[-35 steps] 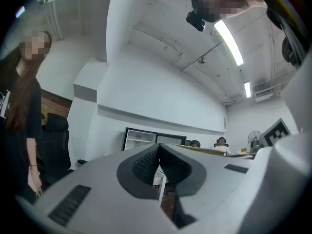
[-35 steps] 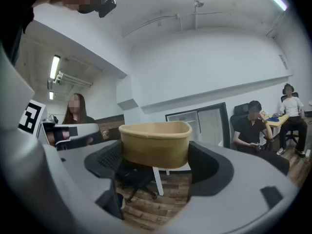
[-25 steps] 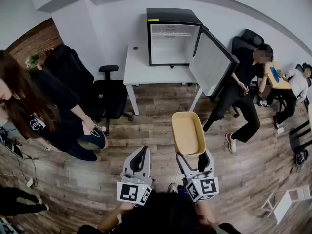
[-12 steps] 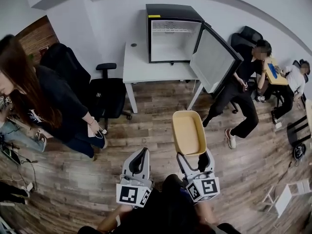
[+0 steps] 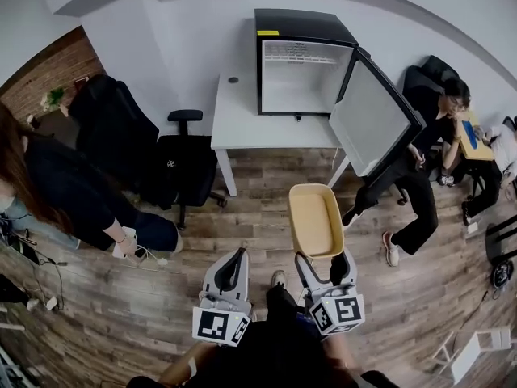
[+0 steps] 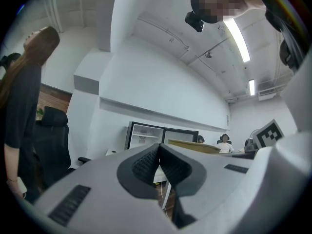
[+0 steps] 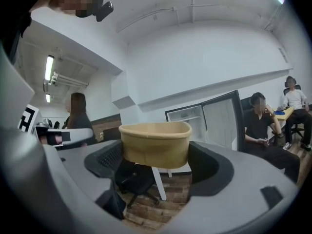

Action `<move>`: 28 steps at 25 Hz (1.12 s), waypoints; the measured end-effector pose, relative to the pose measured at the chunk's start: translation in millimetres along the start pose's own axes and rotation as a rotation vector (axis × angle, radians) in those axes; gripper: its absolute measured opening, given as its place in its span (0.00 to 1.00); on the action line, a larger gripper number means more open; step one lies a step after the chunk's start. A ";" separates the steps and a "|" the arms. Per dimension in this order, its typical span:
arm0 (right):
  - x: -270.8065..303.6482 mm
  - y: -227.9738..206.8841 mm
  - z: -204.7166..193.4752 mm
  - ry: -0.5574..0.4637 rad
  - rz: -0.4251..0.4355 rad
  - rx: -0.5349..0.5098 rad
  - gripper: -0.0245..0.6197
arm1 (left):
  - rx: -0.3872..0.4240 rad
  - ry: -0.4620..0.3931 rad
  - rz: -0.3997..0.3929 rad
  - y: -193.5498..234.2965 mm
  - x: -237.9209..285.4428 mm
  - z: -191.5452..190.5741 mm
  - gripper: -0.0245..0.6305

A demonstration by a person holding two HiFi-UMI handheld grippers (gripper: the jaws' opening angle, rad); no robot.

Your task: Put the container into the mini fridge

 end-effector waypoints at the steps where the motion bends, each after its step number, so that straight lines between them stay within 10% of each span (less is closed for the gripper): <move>1: 9.7 -8.8 5.7 0.000 0.010 -0.003 0.72 | 0.000 -0.001 0.011 0.1 11.9 4.4 0.05; 17: 154.5 -127.0 97.8 0.011 0.139 -0.064 0.72 | -0.006 -0.018 0.170 -4.2 156.9 57.9 0.05; 28: 237.3 -158.9 121.7 0.026 0.119 -0.055 0.72 | -0.042 -0.019 0.145 40.9 250.4 71.6 0.05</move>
Point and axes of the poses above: the fingertips, and each gripper's own axes: x forward along the fingers, y to its left, z out of its top, the point moved 9 cm from there along -x, backward along the fingers, and after that the axes turned 15 degrees about y, right-handed, at the moved point
